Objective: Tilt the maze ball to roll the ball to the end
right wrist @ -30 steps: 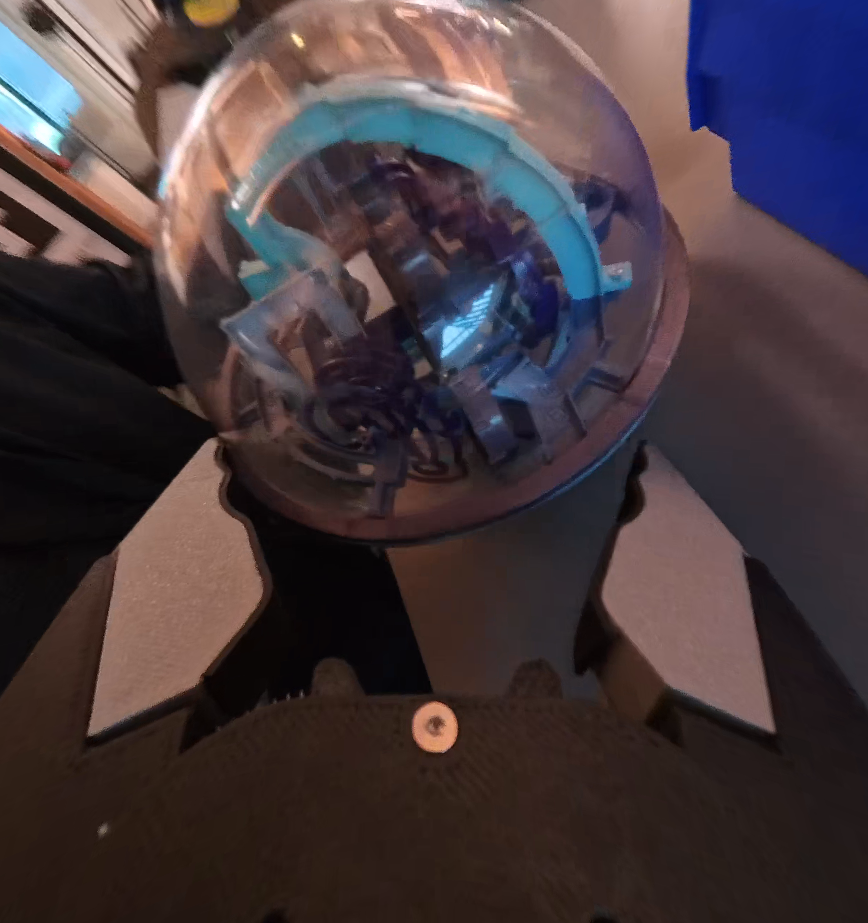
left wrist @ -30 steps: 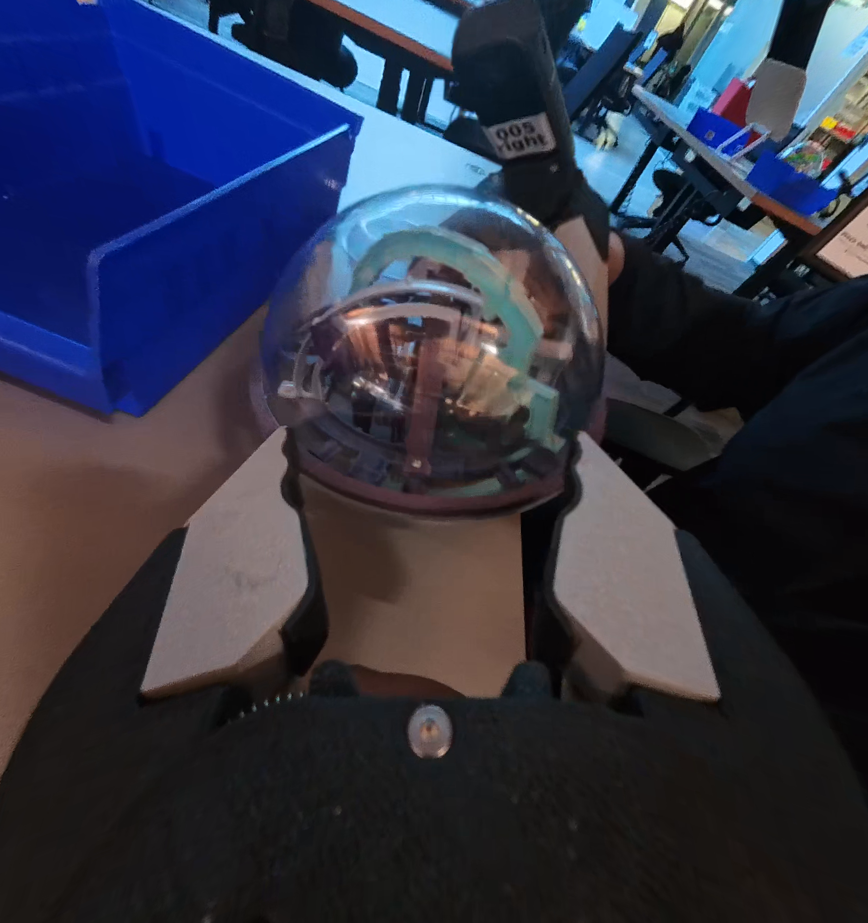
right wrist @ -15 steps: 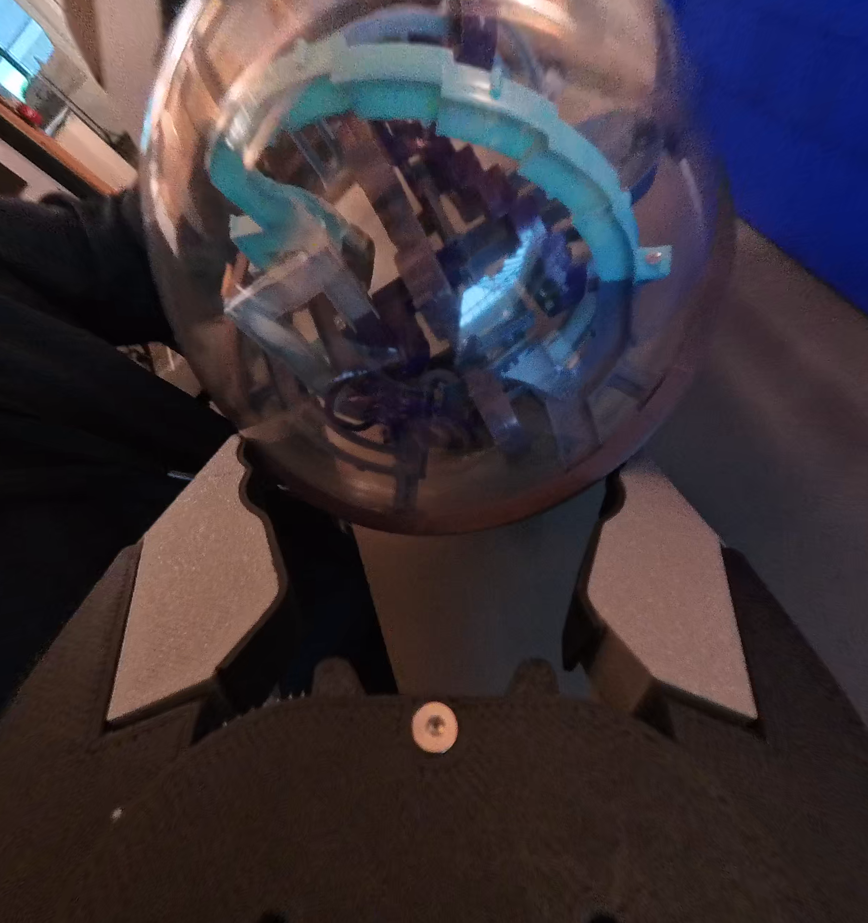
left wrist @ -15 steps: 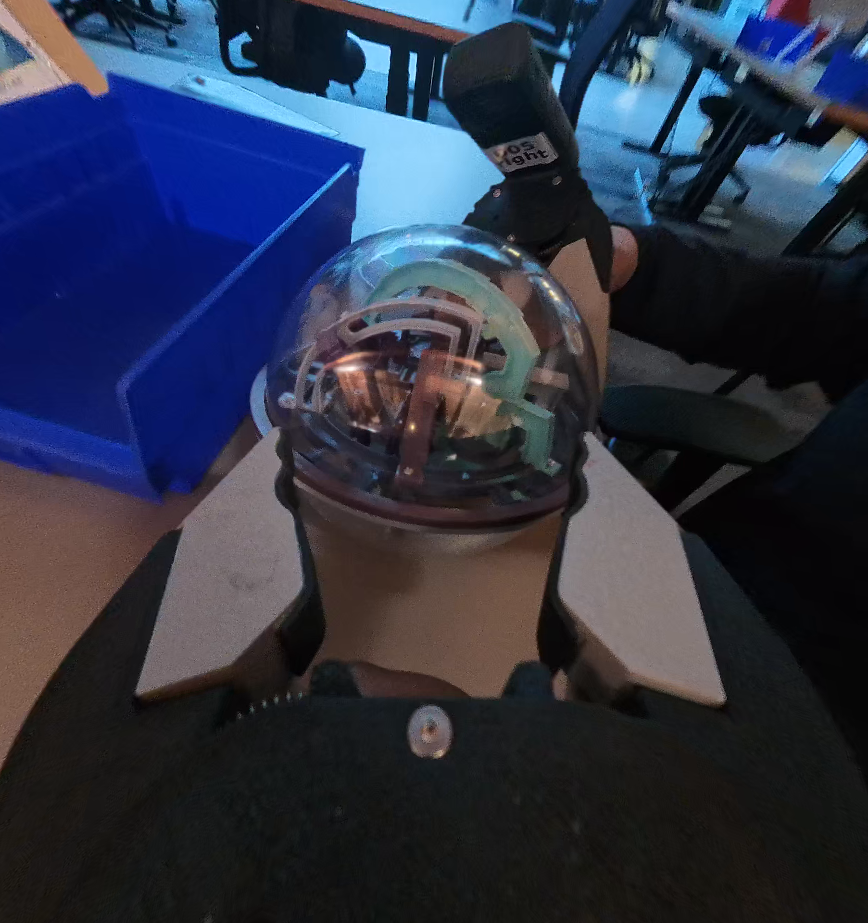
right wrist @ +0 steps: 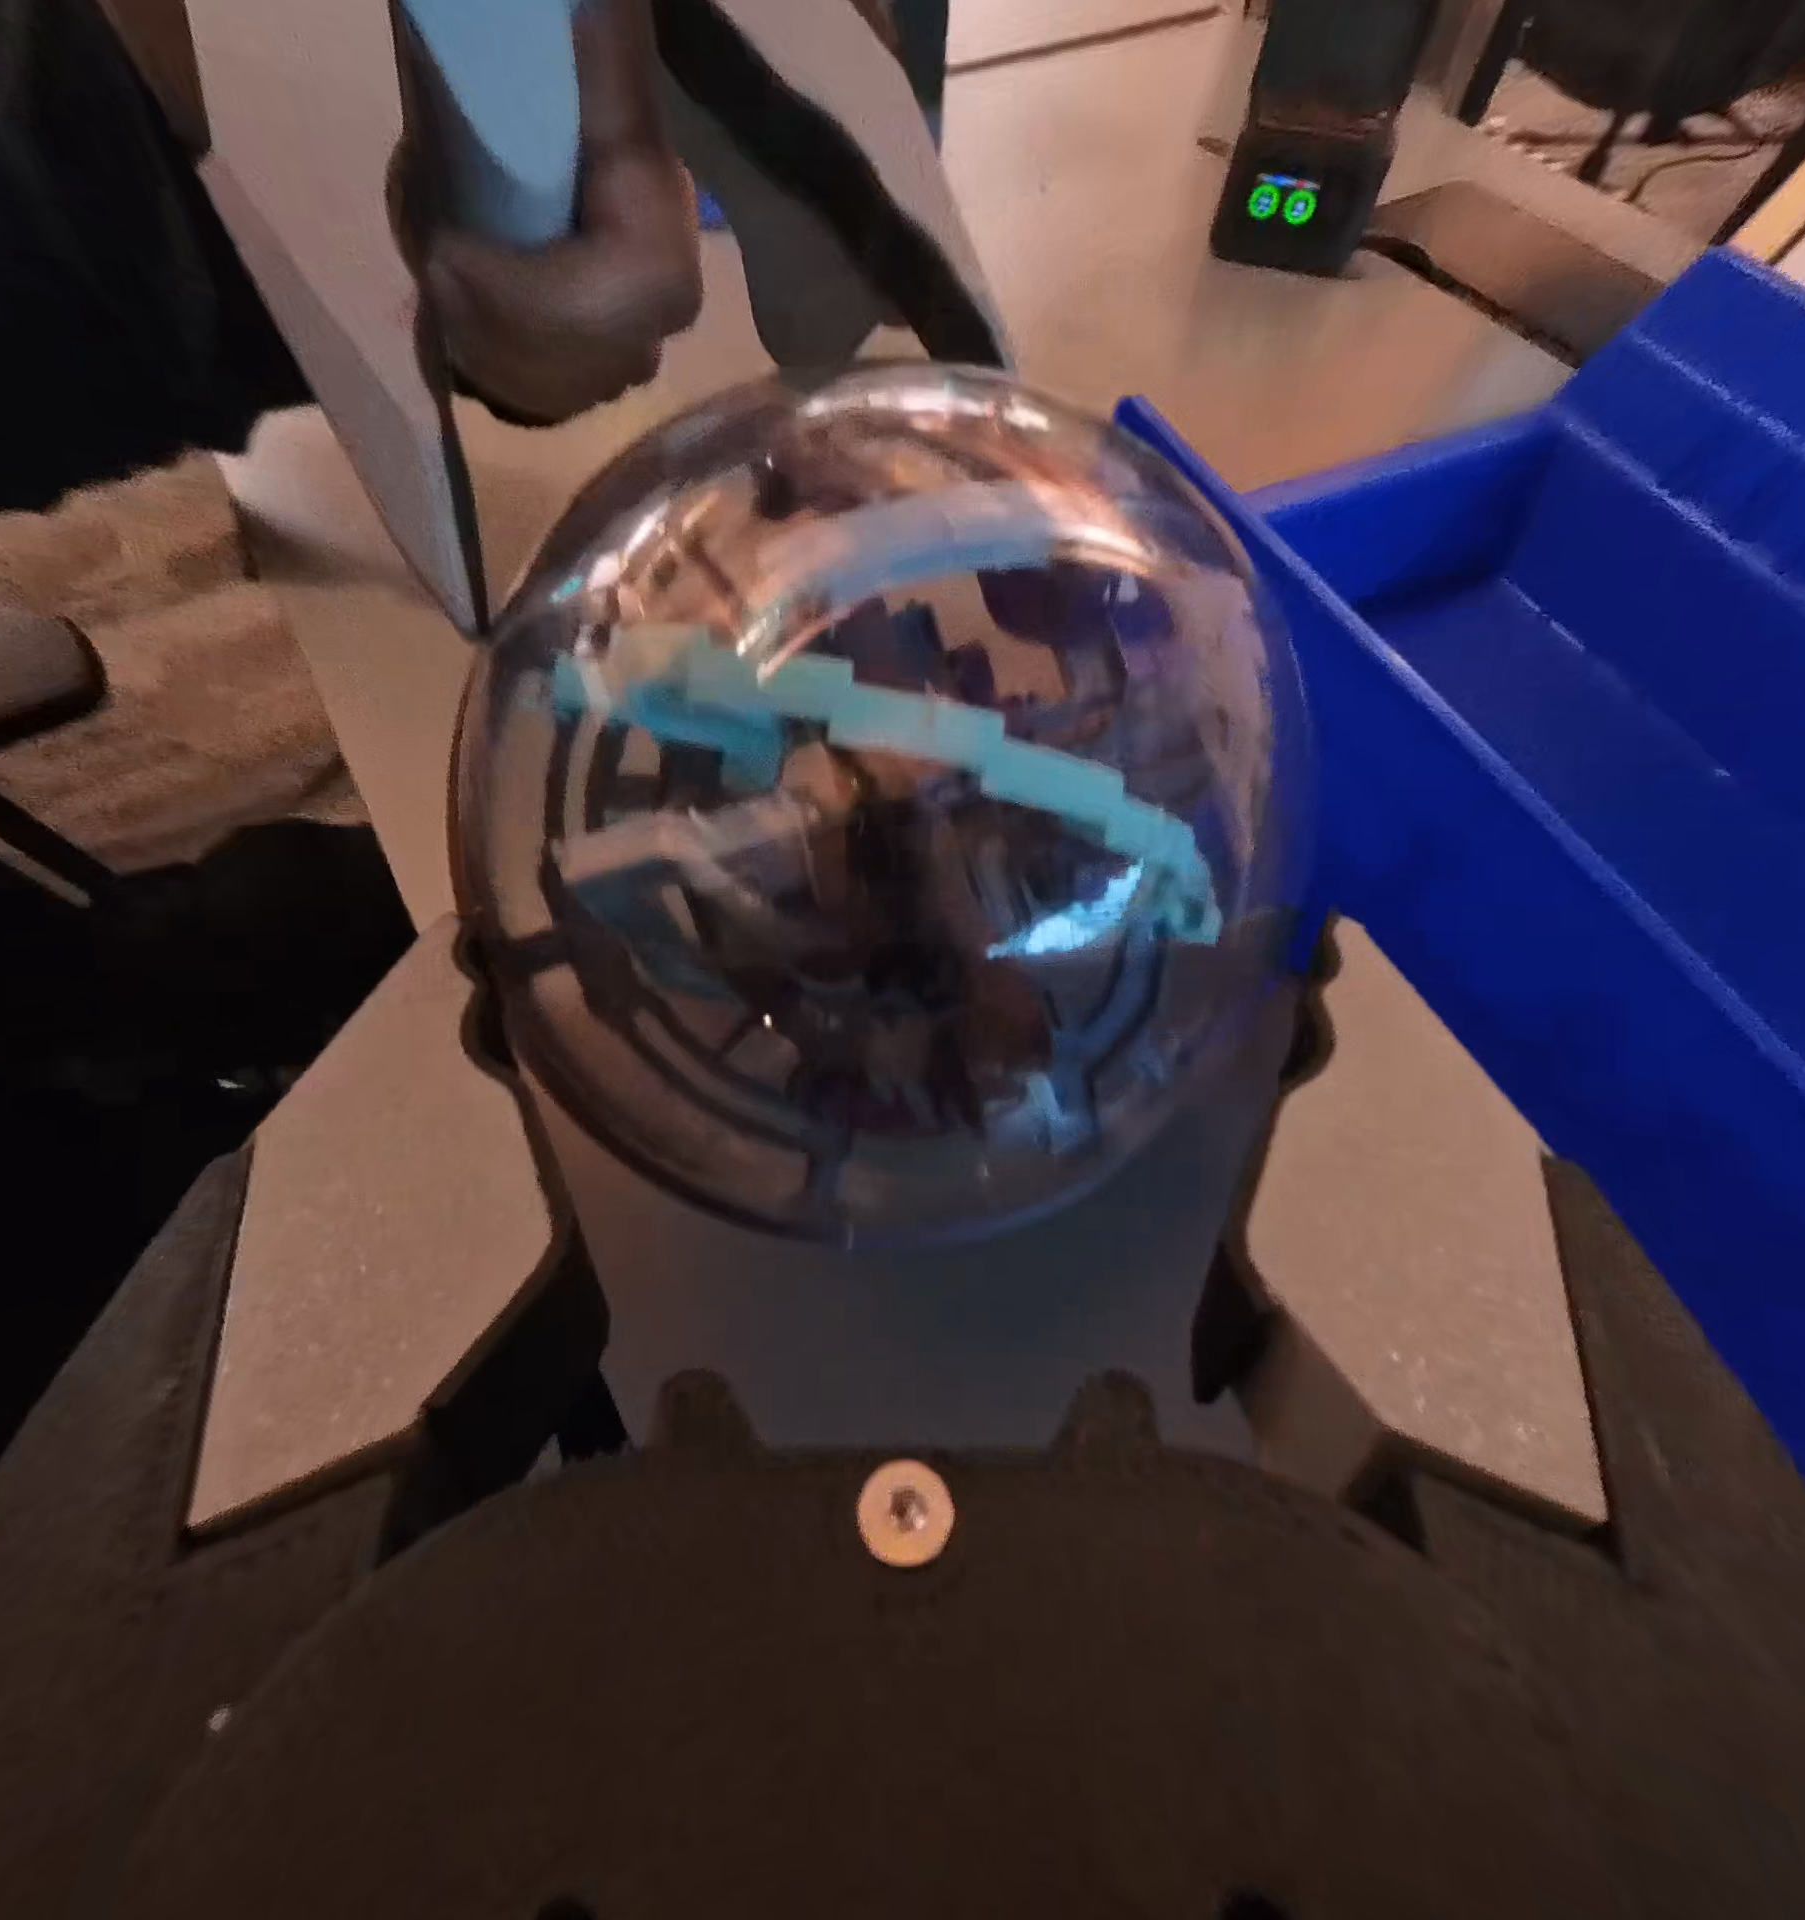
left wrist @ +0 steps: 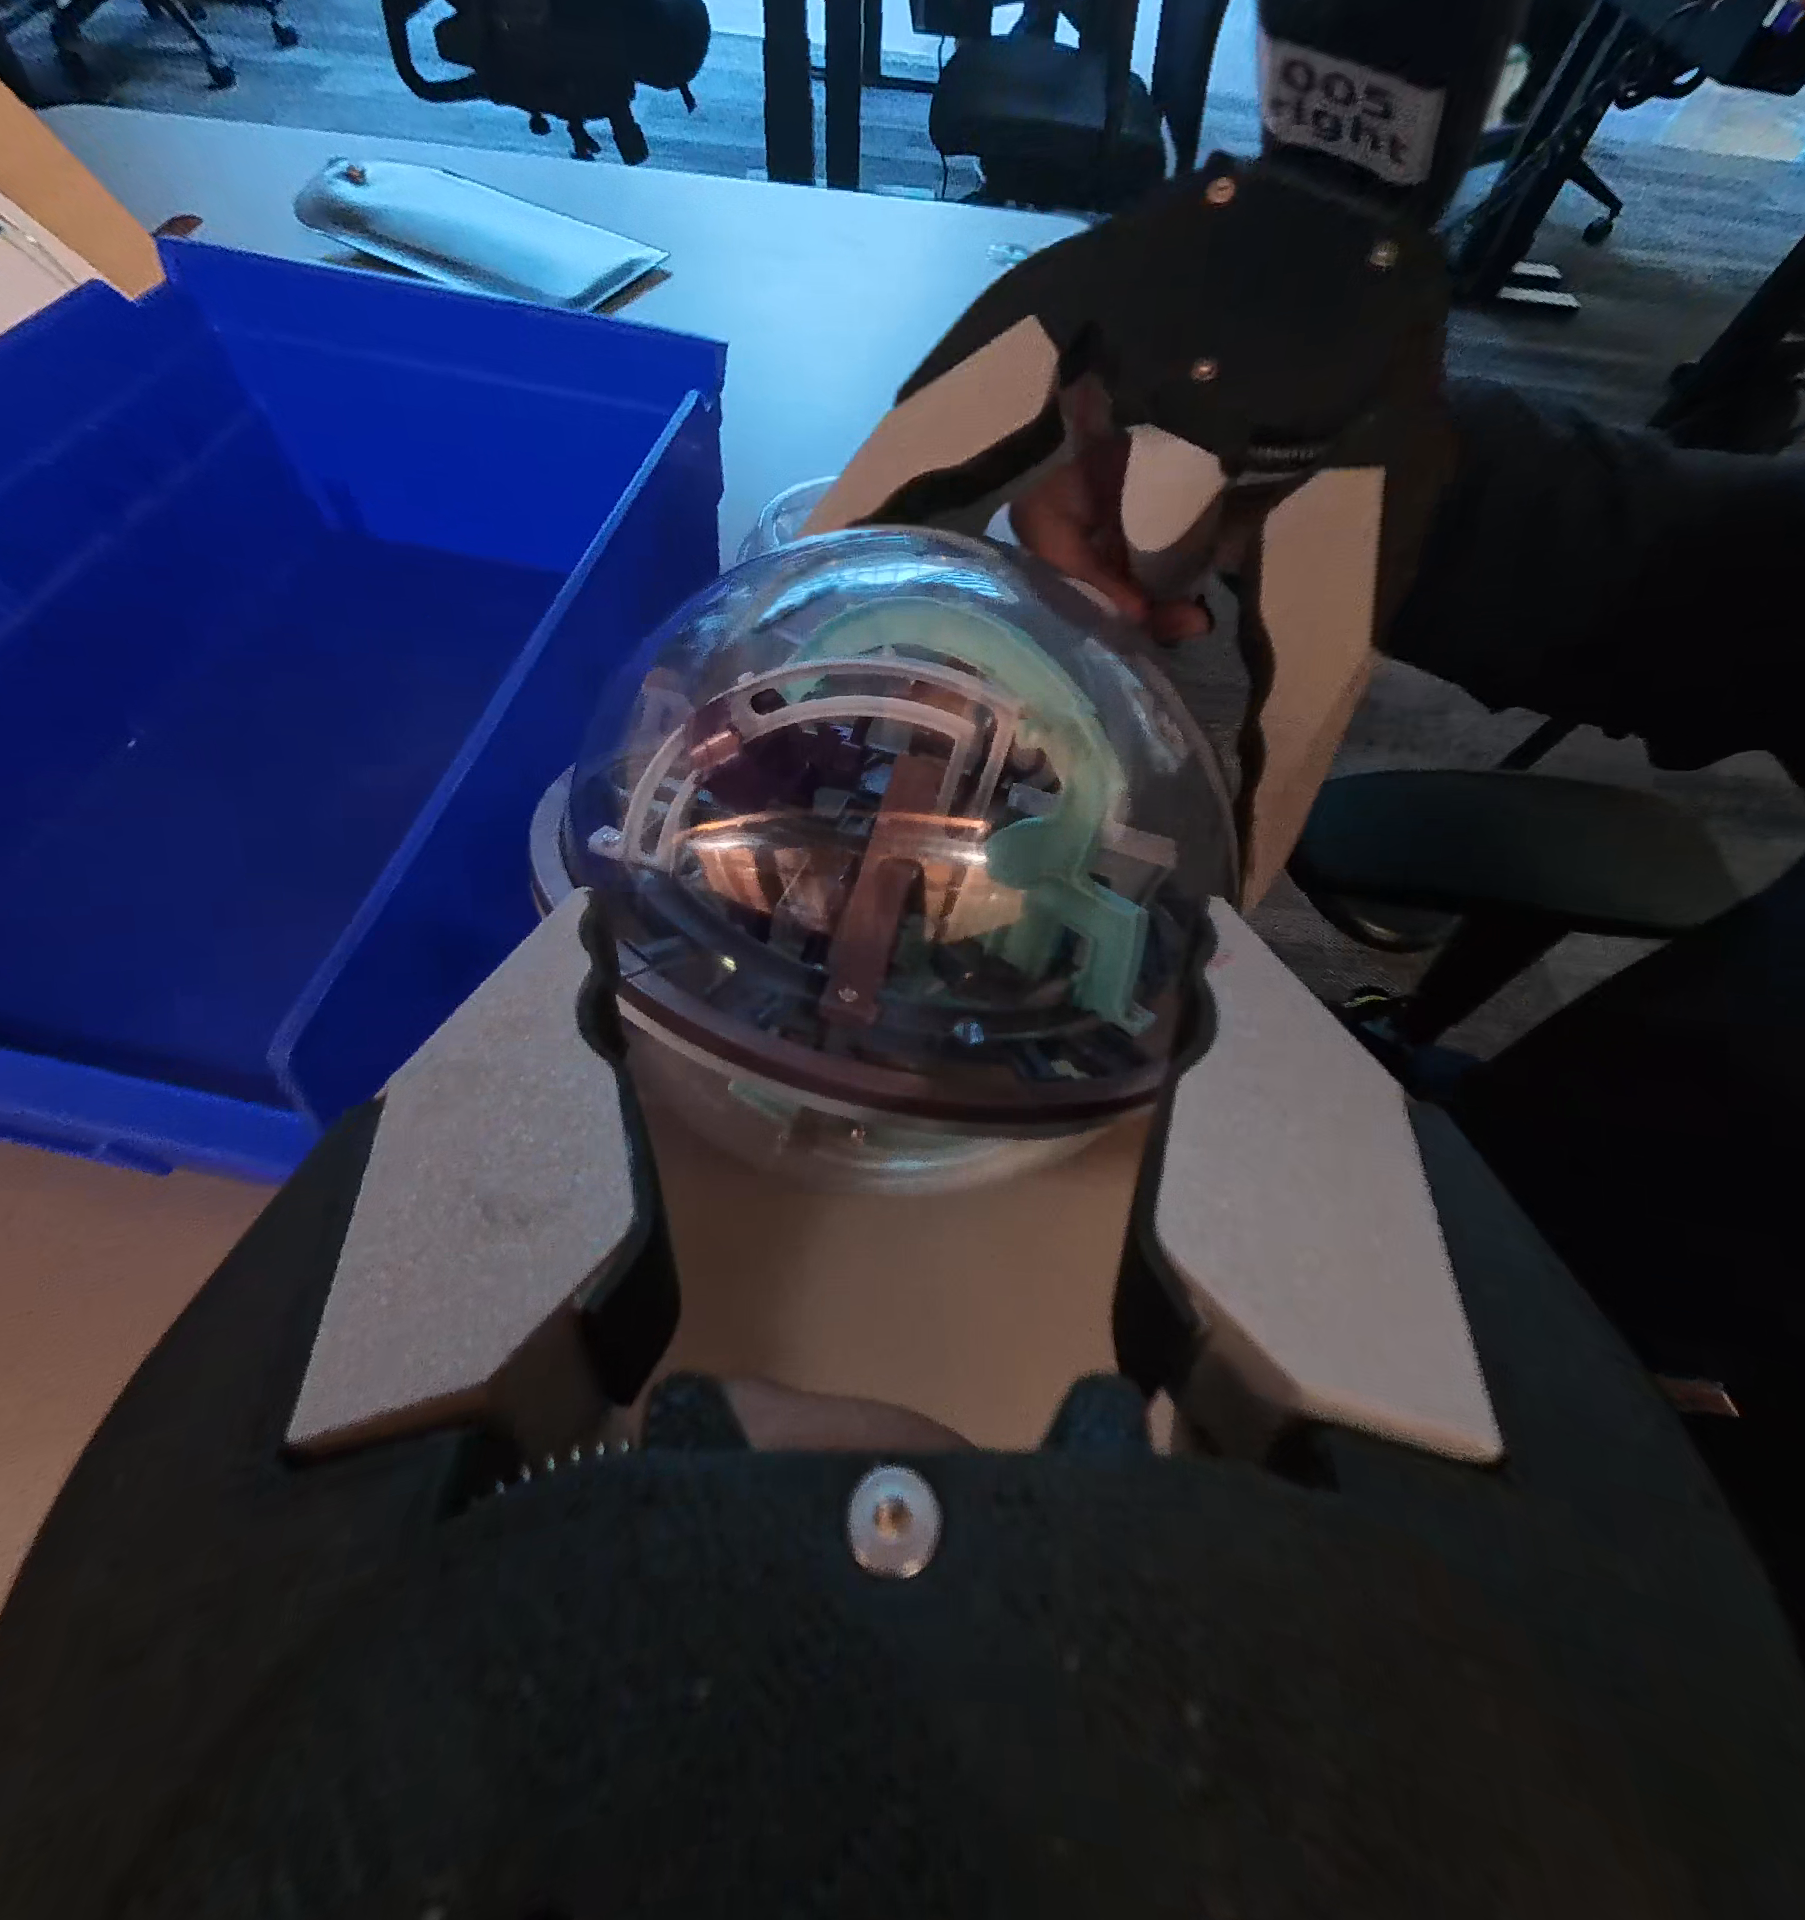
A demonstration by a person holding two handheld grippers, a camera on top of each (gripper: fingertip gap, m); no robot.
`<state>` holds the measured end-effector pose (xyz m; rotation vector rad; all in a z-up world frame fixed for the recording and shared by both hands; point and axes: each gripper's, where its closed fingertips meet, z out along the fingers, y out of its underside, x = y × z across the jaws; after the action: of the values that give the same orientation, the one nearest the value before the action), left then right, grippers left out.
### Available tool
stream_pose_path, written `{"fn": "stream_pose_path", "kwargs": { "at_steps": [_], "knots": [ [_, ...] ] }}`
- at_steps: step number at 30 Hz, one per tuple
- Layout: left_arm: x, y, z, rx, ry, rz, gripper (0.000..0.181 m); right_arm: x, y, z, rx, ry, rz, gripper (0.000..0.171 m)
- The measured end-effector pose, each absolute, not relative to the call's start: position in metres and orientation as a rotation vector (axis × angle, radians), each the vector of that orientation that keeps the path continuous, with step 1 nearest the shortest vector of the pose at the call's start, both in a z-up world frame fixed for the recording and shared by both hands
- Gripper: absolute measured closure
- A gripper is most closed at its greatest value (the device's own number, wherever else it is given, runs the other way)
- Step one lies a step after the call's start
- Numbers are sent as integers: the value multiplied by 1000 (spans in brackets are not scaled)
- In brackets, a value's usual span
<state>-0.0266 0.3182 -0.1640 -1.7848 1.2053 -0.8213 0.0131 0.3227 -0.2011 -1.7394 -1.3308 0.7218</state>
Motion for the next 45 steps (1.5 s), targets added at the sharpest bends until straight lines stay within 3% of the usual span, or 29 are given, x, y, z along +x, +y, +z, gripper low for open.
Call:
{"fn": "stream_pose_path", "kwargs": {
  "at_steps": [1,7,9,13,19,28,45],
  "knots": [
    [-24,318,-164,-1780,1209,-828,76,10,323,-200,-1742,-1335,763,23],
    [-42,330,-156,-1761,1155,-795,77,13,327,-213,-1790,-1301,982,18],
    [-63,334,-176,-1795,1190,-723,69,18,327,-217,-1785,-1301,1002,18],
    [-55,321,-204,-1771,1229,-892,79,16,320,-222,-1758,-1344,1085,18],
    [-41,324,-229,-1712,1330,-733,71,8,330,-219,-1731,-1308,1158,18],
    [-41,322,-224,-1613,1335,-596,61,0,326,-219,-1641,-1396,1084,15],
    [-56,329,-205,-1535,1288,-445,60,-18,336,-196,-1386,-1383,1115,14]
  ]
}}
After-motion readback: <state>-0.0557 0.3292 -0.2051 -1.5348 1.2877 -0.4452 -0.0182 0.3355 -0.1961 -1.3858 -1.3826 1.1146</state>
